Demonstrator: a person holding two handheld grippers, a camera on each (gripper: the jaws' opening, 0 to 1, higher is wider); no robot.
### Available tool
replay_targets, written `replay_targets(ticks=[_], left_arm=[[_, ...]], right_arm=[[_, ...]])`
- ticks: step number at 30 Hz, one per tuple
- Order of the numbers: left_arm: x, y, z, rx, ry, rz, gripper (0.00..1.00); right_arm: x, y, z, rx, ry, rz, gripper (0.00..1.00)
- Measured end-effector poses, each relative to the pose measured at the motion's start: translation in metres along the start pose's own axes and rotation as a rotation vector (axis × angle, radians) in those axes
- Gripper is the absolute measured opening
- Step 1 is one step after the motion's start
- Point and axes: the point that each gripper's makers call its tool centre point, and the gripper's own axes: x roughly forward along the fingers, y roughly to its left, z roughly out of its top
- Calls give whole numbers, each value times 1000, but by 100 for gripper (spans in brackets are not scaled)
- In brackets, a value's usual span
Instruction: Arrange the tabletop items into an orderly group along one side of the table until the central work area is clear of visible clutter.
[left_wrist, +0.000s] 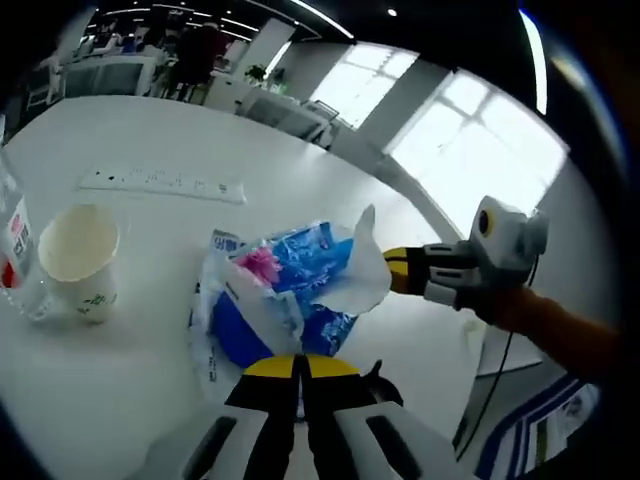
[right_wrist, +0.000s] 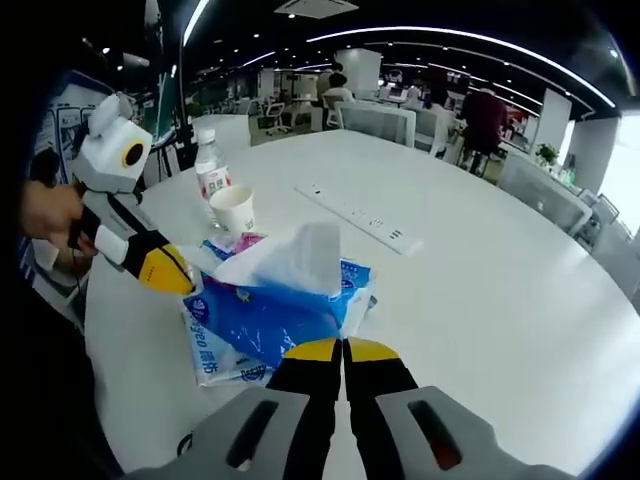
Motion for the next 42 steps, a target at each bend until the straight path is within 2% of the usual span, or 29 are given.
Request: replay_targets(ticks=[4, 11, 22, 26, 32, 42], left_arm=[[8, -8, 7, 40, 19, -17, 0], [22, -21, 24, 98, 34, -51, 0], [53, -40, 44, 205, 104, -75, 0], [63, -42, 47, 228, 130, -77, 0], [76, -44, 48, 258, 159, -77, 0], [102, -51, 40, 263, 199, -99, 0]], right_arm=[[-12, -12, -3, 35, -9, -32, 0], [-29, -34, -2, 27, 2, -84, 0], [-41, -66, -14, 44, 22, -145, 0], [-42, -75, -19, 58, 30, -163, 0], [-33, -86, -39, 72, 65, -184, 0], [-31, -103, -60, 86, 106, -228, 0]])
